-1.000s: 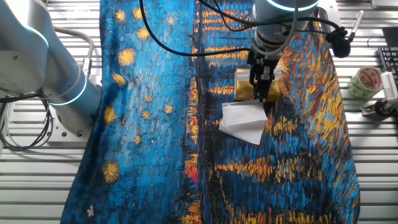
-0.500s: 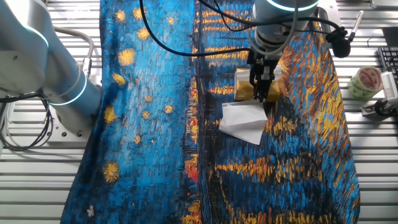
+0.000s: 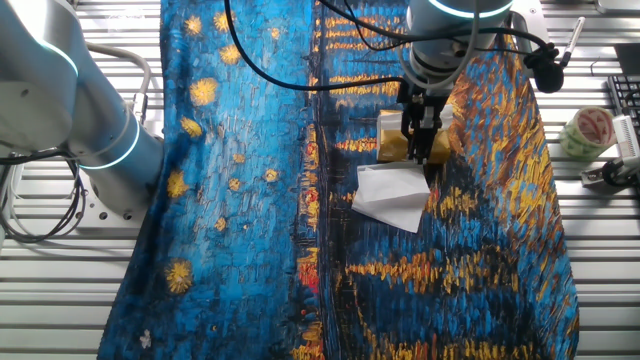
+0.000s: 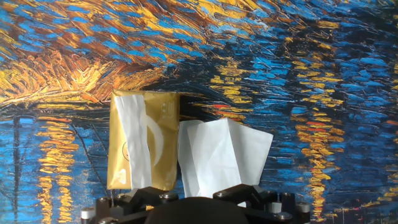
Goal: Pull out a napkin
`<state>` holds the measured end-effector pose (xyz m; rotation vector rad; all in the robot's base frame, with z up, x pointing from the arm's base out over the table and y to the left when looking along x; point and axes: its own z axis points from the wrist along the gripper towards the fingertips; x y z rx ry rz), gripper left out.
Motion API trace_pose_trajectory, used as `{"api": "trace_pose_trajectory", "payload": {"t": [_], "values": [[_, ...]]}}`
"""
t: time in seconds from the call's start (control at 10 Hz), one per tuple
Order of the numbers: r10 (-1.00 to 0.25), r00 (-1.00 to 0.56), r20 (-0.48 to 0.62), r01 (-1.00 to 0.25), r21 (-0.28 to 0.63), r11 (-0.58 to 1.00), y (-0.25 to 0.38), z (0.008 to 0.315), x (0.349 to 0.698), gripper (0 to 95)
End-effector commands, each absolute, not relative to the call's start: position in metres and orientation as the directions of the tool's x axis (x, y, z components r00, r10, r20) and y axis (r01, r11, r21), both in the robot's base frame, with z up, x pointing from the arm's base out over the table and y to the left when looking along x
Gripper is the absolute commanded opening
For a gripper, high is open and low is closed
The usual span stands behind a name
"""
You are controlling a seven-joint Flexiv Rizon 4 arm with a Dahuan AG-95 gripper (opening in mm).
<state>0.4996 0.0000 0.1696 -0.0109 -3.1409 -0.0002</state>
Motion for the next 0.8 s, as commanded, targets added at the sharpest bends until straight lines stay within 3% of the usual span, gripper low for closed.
{"api": "trace_pose_trajectory", "payload": {"t": [0.1,0.8], "values": [[0.083,-0.996,-0.015,0.082,0.043,0.996,0.0001,0.1699,0.4991,0.0],[0.043,-0.999,-0.022,0.043,0.002,0.999,0.001,0.1722,0.4984,0.0]]}}
